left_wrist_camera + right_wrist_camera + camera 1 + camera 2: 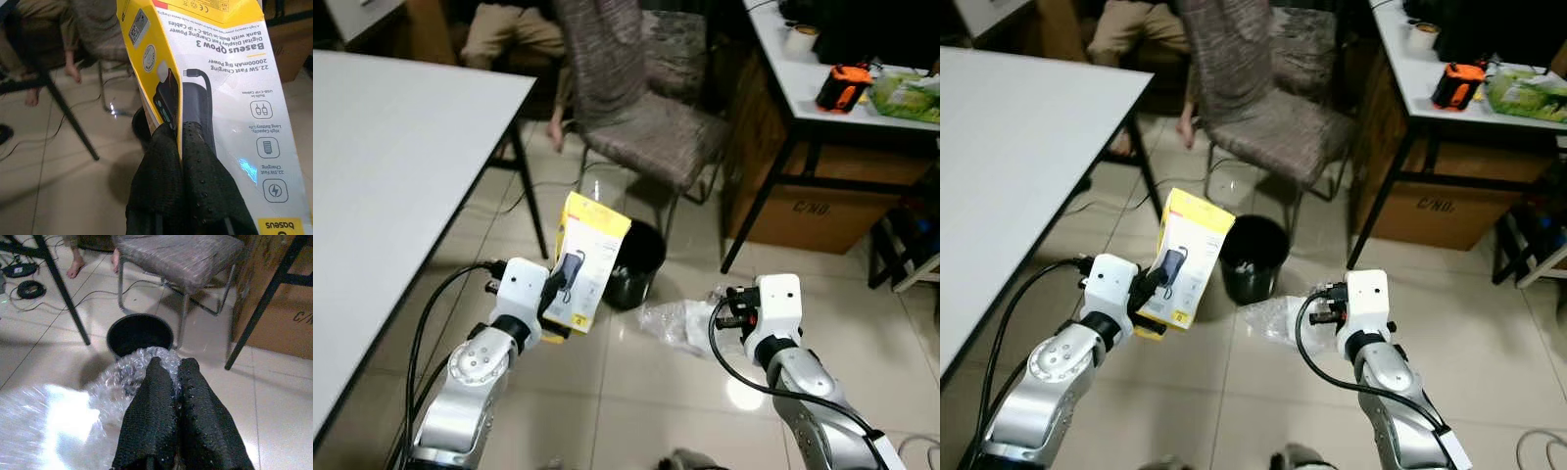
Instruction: Picking trash to rubbish bin
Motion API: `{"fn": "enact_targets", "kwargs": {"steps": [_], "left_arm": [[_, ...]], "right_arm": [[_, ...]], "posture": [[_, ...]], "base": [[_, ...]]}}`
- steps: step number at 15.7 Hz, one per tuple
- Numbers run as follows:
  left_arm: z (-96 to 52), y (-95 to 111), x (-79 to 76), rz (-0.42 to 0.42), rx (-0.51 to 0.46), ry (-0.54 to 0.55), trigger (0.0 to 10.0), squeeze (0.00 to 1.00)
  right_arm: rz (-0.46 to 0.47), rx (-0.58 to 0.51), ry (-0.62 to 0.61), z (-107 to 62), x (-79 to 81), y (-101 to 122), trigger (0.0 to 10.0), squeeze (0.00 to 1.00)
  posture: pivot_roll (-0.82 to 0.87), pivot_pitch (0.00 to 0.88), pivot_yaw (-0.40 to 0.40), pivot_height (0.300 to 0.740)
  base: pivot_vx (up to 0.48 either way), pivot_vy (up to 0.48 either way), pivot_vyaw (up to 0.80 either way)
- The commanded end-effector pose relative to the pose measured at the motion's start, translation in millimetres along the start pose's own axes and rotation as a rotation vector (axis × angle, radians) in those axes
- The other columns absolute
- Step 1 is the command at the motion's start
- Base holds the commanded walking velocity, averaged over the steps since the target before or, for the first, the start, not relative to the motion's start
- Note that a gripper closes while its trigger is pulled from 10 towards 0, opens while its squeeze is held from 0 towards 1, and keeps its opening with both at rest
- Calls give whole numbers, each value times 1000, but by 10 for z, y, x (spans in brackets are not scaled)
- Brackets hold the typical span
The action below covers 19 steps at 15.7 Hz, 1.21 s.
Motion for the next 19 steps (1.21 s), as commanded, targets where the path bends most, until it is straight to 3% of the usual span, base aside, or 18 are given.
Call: {"fn": "enact_targets", "kwargs": {"steps": [1, 19], "left_arm": [[36, 26, -70, 5, -16, -27, 10000, 0], [85, 42, -78, 15, -33, -38, 10000, 0]], "right_arm": [[-20, -7, -40, -16, -121, 19, 10000, 0], [-34, -20, -20, 72, -106, 57, 10000, 0]], "posture": [[-113, 117, -31, 740], [-114, 116, -17, 740]], "base": [[435, 0, 0], [437, 0, 0]]}}
Point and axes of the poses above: a point about 5 cm out from each wrist's last joint towards the gripper, its own z axis pointing out of the wrist towards the gripper, its own y axis along the axis of the wrist's last joint, x = y × z, the point moved 1 cm from there along z, pointing out of the wrist towards the gripper, and after that the axes turned 8 degrees about z, right-handed, at the moved point
